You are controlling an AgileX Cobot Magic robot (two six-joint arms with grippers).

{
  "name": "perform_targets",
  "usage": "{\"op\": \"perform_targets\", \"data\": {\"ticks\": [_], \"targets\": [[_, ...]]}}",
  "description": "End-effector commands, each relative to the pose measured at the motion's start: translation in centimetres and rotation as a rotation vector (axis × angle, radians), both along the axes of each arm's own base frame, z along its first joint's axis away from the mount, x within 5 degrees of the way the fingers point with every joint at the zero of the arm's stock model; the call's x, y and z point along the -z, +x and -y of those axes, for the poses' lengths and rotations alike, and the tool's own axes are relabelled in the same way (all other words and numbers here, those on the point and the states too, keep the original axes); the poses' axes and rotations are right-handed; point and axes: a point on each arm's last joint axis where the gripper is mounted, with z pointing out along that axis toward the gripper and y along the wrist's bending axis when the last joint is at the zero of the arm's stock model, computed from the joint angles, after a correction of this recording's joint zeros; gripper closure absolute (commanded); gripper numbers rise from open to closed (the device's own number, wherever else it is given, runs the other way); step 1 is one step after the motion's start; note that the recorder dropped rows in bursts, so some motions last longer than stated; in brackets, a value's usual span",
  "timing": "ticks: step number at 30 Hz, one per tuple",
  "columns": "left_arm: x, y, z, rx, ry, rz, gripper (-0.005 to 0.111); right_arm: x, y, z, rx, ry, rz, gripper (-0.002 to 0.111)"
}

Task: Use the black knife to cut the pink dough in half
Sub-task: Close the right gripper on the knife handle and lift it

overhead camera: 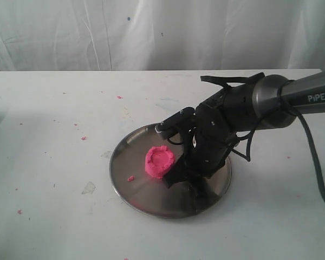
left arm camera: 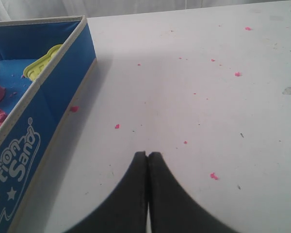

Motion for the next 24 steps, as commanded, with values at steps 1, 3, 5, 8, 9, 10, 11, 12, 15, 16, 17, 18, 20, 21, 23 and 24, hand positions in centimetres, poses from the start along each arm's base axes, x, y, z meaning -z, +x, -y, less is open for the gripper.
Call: {"op": "perform_targets", "data": {"ticks": [1,3,5,8,9,10,11,12,15,16,17,18,20,21,23,24], "targets": [[0.1,0.0,0.0,-0.004,-0.003,0.005,0.107,0.0,0.0,0.1,-0.005,-0.003,0.008,0.075],[0.1,0.0,0.0,-0.004,-0.003,0.005,0.107,-0.2,0.0,0.1,-0.005,0.000,0.013,0.086],[0.1,0.0,0.0,-0.004,-0.003,0.005,0.107,-0.8,0.0,0.2,-0.005,0.005,0.023,0.099],[0.1,0.0,0.0,-0.004,-0.003,0.005,0.107,-2.1,-0.1,0.5,-0.028,-0.012,0.057,0.108],[0.1,0.0,0.0,-0.004,-0.003,0.005,0.107,-2.6,-0.1,0.6,-0.036,-0.019,0.070,0.108],[0.1,0.0,0.0,-0.004,-0.003,0.005,0.107,-3.4,-0.2,0.8,-0.040,-0.029,0.089,0.108],[0.1,0.0,0.0,-0.004,-0.003,0.005,0.107,-4.3,-0.3,1.1,-0.044,-0.045,0.115,0.108],[0.1,0.0,0.0,-0.004,-0.003,0.005,0.107,-5.2,-0.4,1.4,-0.032,-0.046,0.131,0.108],[0.1,0.0,0.0,-0.004,-0.003,0.005,0.107,-7.7,-1.3,2.4,0.000,-0.083,0.129,0.108],[0.1,0.0,0.0,-0.004,-0.003,0.005,0.107,-8.4,-1.8,2.9,0.011,-0.101,0.115,0.108],[0.1,0.0,0.0,-0.004,-0.003,0.005,0.107,-8.9,-2.3,3.2,0.025,-0.116,0.093,0.108],[0.1,0.0,0.0,-0.004,-0.003,0.005,0.107,-9.2,-2.7,3.6,0.040,-0.129,0.065,0.108],[0.1,0.0,0.0,-0.004,-0.003,0.005,0.107,-9.4,-3.8,4.1,0.066,-0.136,0.012,0.108],[0.1,0.0,0.0,-0.004,-0.003,0.005,0.107,-9.2,-4.2,4.3,0.067,-0.139,0.002,0.108],[0.1,0.0,0.0,-0.004,-0.003,0.005,0.107,-8.6,-4.5,4.5,0.057,-0.138,0.003,0.108],[0.1,0.0,0.0,-0.004,-0.003,0.005,0.107,-8.2,-4.6,4.5,0.048,-0.129,0.011,0.108]]}}
